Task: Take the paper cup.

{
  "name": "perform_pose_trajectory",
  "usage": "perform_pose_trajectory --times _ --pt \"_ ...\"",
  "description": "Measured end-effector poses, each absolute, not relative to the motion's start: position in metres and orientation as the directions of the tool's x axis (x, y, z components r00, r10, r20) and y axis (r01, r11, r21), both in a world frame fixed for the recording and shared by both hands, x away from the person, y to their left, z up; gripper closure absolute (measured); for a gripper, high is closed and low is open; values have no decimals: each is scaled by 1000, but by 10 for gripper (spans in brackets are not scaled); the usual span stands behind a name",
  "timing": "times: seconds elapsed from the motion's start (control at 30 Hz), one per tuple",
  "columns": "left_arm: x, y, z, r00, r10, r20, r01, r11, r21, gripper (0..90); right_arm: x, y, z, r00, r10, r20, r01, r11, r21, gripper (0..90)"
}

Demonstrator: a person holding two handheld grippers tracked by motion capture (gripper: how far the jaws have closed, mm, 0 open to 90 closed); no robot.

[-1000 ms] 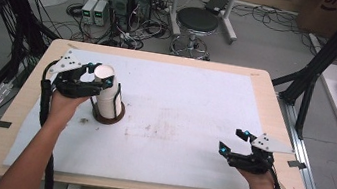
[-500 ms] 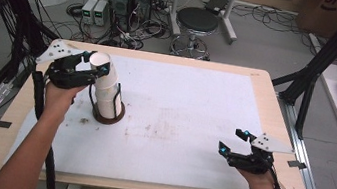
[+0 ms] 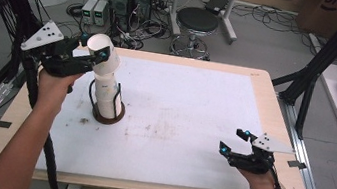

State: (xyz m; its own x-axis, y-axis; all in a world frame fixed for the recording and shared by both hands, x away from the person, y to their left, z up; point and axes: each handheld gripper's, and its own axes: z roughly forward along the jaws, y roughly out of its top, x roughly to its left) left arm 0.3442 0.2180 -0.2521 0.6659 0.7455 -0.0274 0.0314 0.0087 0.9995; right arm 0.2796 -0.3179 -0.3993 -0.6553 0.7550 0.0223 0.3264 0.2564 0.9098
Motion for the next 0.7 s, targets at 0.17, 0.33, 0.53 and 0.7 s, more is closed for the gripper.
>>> perform_pose_trajectory --times 0.17,0.33,0.53,0.7 --pt "342 198 -246 712 702 -16 20 3 1000 366 280 -319 -400 -649 760 30 333 249 909 200" --pt "344 174 -244 754 657 -11 19 -5 1000 368 280 -319 -399 -650 759 31 327 243 913 200" --pt "348 150 -247 786 618 -12 26 -14 1000 369 281 -318 -398 -656 754 32 323 241 915 200" --pt "353 129 -255 811 585 -17 36 -22 999 369 283 -318 -400 -661 750 34 323 244 914 200"
